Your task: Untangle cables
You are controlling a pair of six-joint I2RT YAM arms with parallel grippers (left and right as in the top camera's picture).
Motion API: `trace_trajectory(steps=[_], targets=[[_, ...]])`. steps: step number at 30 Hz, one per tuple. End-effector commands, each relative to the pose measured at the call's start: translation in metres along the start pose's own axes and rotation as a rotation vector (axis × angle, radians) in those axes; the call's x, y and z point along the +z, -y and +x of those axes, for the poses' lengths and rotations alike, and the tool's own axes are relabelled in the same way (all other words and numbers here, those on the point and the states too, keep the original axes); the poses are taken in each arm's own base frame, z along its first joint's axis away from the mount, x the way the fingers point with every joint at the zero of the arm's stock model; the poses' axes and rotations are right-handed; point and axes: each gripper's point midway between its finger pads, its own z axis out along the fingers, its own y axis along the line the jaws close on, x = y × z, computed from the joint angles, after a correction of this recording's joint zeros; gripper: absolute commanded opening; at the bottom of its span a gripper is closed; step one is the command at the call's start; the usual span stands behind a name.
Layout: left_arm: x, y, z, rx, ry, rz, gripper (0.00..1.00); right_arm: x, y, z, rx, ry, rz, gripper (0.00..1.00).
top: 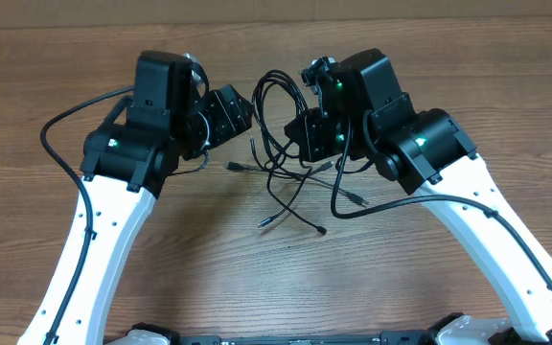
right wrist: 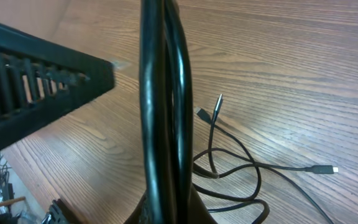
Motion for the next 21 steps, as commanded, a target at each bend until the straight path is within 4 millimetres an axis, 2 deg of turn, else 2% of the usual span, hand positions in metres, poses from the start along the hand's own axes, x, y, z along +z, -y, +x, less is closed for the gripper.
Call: trace_trajectory(steps=[1, 7, 21], targets=[[0.009, -0.002, -0.002, 0.033, 0.01, -0.041, 0.77, -0.001, -0.005, -0.004, -0.017, 0.016, -0.005, 0.04], [0.019, -0.002, 0.002, 0.036, -0.01, -0.051, 0.77, -0.001, -0.005, -0.003, -0.017, 0.015, -0.003, 0.04], [0.052, -0.021, 0.008, 0.024, -0.073, -0.132, 0.78, -0.001, -0.006, -0.004, -0.018, 0.017, -0.007, 0.04]])
